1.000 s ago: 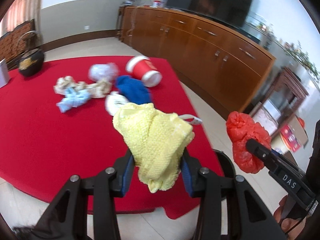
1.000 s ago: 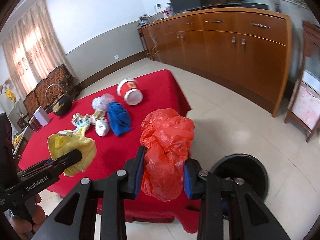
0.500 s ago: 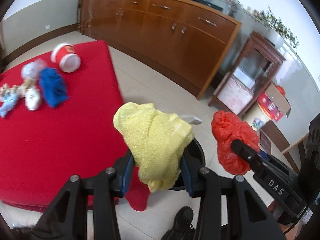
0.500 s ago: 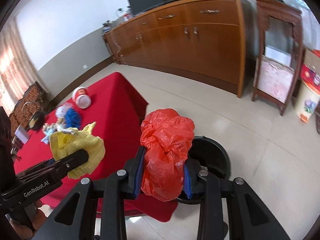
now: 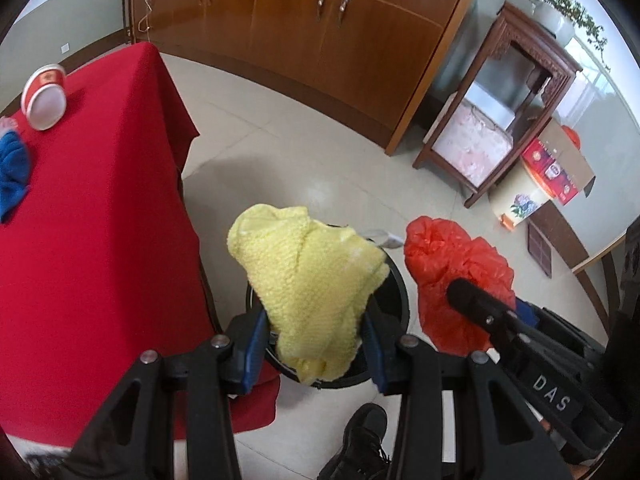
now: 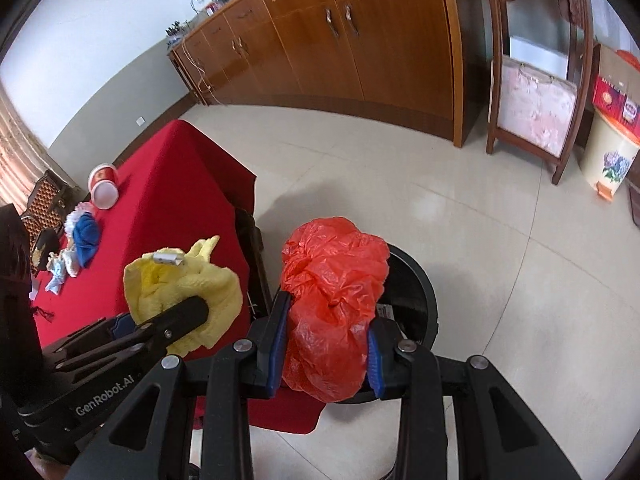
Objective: Collect trash
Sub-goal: 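Carry the bag and cloth over the black bucket and open both grippers, then move both open grippers back over the table toward the remaining trash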
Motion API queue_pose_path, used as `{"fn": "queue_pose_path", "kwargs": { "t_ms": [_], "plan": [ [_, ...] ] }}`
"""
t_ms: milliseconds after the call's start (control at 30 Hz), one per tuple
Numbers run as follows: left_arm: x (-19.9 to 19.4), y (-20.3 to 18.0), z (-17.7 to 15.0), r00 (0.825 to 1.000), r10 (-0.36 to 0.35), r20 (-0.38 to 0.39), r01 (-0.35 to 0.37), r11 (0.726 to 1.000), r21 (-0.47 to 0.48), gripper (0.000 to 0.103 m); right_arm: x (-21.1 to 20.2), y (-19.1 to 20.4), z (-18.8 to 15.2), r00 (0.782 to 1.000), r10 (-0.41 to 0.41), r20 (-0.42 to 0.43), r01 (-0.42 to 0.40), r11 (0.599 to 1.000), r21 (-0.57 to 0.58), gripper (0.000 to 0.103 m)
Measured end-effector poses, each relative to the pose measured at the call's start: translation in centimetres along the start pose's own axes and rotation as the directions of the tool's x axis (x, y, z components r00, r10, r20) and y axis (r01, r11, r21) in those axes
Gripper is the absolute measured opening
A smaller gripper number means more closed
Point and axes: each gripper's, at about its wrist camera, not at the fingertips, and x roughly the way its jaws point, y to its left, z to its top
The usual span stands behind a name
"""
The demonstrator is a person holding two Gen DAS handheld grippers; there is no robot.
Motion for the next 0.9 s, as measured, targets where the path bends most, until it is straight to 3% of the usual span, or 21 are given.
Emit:
{"fn": "queue_pose_path", "kwargs": {
  "t_ms": [167, 300, 467, 900],
  "plan": [
    [1.2, 0.0, 0.4, 0.999, 0.013, -0.029, -0.012, 1.000, 0.014, 0.049, 1.6, -0.6, 0.6, 0.999, -0.003, -0.032, 0.003, 1.000, 0.016, 0.036],
    [1.5, 0.5, 0.5, 0.999, 0.025, -0.046, -0.024, 1.000, 0.012, 0.055, 2.6, -0.4, 0.8, 0.998, -0.007, -0.058, 0.008, 1.000, 0.019, 0.050],
    [1.0, 1.3, 0.7, 0.999, 0.029, -0.045, -0.030, 1.000, -0.002, 0.059, 2.2, -0.1, 1.2, 0.999, -0.011, -0.034, 0.012, 0.999, 0.031, 0.060],
    [-8.4, 2.4, 1.4, 0.989, 0.053, 0.137, -0.054, 0.999, 0.004, 0.060, -4.4, 3.5, 1.7, 0.997, 0.008, 0.080, -0.006, 1.000, -0.023, 0.060]
  ]
}}
